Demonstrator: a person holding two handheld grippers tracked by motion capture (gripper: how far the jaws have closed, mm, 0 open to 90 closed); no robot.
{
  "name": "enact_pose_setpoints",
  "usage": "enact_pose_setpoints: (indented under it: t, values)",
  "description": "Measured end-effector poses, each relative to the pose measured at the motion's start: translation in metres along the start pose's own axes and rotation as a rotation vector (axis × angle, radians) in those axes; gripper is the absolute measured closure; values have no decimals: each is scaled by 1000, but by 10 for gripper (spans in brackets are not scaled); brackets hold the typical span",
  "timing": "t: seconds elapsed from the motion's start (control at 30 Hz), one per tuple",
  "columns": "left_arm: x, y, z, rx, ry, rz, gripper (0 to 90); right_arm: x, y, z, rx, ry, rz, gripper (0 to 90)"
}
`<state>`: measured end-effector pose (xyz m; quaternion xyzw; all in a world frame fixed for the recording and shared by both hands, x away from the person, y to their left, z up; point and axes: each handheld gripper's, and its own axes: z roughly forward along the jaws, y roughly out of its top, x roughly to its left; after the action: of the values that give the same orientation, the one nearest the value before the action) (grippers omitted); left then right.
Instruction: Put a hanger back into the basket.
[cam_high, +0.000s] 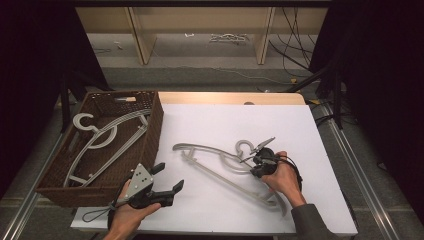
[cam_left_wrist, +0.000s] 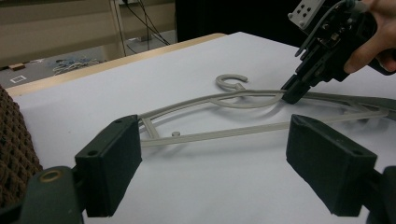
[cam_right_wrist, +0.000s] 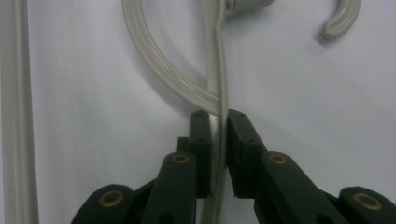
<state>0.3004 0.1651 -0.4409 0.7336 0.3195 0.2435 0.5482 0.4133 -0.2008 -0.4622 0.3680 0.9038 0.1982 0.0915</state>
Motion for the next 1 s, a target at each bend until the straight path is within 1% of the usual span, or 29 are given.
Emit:
enact_pose_setpoints:
  t: [0.03, 0.07, 0.1, 0.17, 0.23, 0.27, 0.3, 0.33, 0.37, 0.4, 0.47, 0.5, 0.53, 0.57, 0.6, 0.63, 0.67, 0.7, 0.77, 0.87, 0.93, 1.0]
  values:
    - [0, 0, -1, 4, 6, -3, 179, 0, 0, 0, -1, -5, -12, 818]
    - [0, 0, -1, 5, 7, 3, 180, 1, 0, -1, 3, -6, -21, 818]
    - [0, 0, 0, -2, -1, -5, 180, 1, 0, -2, 1, -10, -38, 818]
    - [0, 0, 0, 1, 1, -5, 180, 2, 2, -5, -1, -24, -73, 819]
    - [0, 0, 0, -1, 2, -5, 181, 5, 4, -8, -12, -41, -94, 819]
    - [0, 0, 0, 0, 2, -3, 182, 7, 4, -10, -15, -48, -107, 819]
    - [1, 0, 0, 6, 7, 12, 182, 8, 5, -11, -18, -51, -122, 819]
    - [1, 0, 0, -1, 2, 6, 182, 9, 7, -13, -26, -55, -142, 819]
    - [1, 1, -1, 5, 11, 13, 183, 10, 8, -14, -34, -60, -160, 820]
    - [1, 0, 0, -3, 5, 4, 184, 12, 8, -16, -38, -67, -171, 819]
    - [1, 1, 0, 8, 7, 1, 184, 16, 9, -19, -38, -64, -178, 820]
    - [1, 1, 1, 9, 5, -5, 185, 17, 9, -21, -45, -68, -206, 819]
    - [2, 1, 2, 9, 1, -6, 188, 18, 9, -23, -49, -71, -204, 820]
    - [2, 2, 2, 10, -4, -20, 194, 20, 9, -25, -48, -78, -220, 820]
    - [2, 2, 3, 9, -9, -21, 195, 21, 10, -28, -50, -77, -239, 820]
    - [1, 2, 4, 15, -13, -29, 195, 23, 9, -31, -64, -90, -240, 820]
    - [1, 3, 5, 22, -16, -20, 195, 24, 10, -34, -75, -90, -249, 820]
    - [0, 4, 6, 20, -18, -26, 195, 26, 10, -37, -82, -92, -252, 820]
    - [0, 7, 9, 13, -35, -16, 197, 29, 9, -43, -96, -93, -271, 820]
    - [-1, 14, 13, 26, -37, 10, 199, 33, 10, -50, -109, -93, -294, 820]
    - [-2, 20, 16, 35, -40, 15, 212, 36, 10, -54, -127, -103, -299, 820]
    - [-5, 26, 20, 60, -55, 29, 208, 39, 10, -56, -129, -101, -314, 820]
